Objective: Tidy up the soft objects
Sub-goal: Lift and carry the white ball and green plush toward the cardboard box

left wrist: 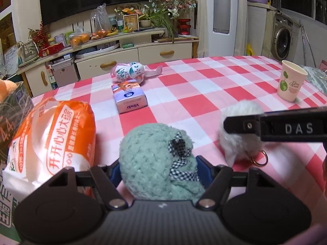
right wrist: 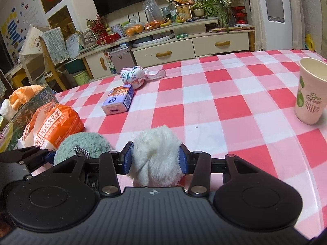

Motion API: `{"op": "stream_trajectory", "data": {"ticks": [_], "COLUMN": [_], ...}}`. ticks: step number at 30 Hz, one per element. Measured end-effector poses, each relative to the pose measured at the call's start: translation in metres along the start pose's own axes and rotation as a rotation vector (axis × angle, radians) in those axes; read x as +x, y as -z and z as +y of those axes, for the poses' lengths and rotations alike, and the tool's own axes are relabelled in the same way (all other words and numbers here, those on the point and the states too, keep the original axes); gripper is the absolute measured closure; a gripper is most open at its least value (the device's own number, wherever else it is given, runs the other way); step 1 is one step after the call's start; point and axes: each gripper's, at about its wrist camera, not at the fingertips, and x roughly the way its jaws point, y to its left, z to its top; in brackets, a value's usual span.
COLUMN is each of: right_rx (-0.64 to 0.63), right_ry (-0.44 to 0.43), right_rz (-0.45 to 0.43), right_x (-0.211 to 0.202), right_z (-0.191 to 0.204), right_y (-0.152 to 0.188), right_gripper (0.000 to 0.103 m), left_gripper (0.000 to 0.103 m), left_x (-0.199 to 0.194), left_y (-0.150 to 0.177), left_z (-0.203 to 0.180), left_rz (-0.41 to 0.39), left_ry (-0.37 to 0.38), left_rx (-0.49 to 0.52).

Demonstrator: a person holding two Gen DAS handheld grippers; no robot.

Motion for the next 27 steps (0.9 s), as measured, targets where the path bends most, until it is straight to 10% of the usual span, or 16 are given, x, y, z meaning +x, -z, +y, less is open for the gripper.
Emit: {"op": "stream_trajectory", "data": {"ticks": [13, 27], "right_rx": [0.023, -0.069], "right_ry": [0.058, 0.087], "right_rz": [-0.025, -0.085], "right_x": [-0.040, -0.070], "right_z": [-0.001, 0.040], "right_y": [0.005, -0.014], "right_gripper": [0.048, 0.056], "left_gripper": [0.034, 0.033], "left_x": [-0.043, -0.084], "left_y": [-0.014, -0.028], "left_z": [0.002, 0.041], "left_rz": [-0.080, -0.182], "left_ry": [0.141, 0.135], "left_rx": [-0.086, -0.171]}}
